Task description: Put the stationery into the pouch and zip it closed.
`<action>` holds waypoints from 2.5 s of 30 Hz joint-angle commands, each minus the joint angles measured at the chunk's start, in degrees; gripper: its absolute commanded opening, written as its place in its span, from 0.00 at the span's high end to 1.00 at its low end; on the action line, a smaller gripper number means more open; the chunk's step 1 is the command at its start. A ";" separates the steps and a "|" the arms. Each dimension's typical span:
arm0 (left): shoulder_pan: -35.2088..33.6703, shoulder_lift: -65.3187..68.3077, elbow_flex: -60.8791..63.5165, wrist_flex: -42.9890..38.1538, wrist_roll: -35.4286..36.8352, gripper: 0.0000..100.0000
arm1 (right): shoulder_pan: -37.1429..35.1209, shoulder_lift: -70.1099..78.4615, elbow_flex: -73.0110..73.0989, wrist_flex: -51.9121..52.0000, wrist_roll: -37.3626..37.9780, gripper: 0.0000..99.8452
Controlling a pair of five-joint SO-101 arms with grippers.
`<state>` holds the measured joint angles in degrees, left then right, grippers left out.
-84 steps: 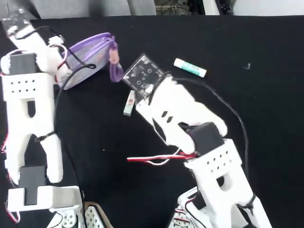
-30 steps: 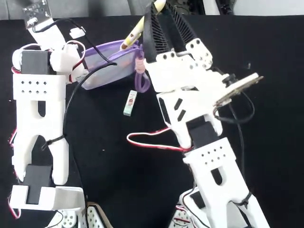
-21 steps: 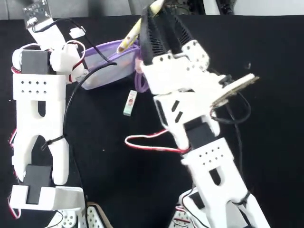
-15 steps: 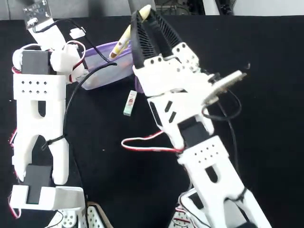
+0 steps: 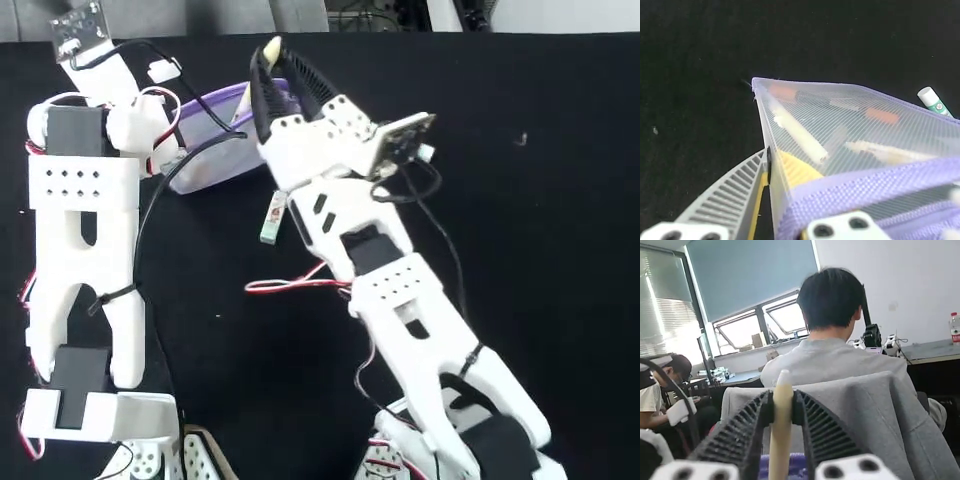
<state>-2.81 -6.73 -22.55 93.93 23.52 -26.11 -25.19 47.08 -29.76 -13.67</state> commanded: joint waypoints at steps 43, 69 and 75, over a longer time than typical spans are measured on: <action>-9.54 -2.29 -6.29 0.70 7.82 0.97 | 0.18 -32.48 1.10 20.31 14.77 0.71; -18.24 -2.02 6.55 -8.00 8.18 0.97 | 0.09 -19.21 4.88 40.79 0.53 0.80; -18.24 -1.93 6.64 -7.82 8.18 0.97 | -1.93 -6.02 0.31 40.97 0.18 0.88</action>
<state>-20.57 -6.73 -15.60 87.08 30.90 -27.25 -35.65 51.56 12.09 -12.62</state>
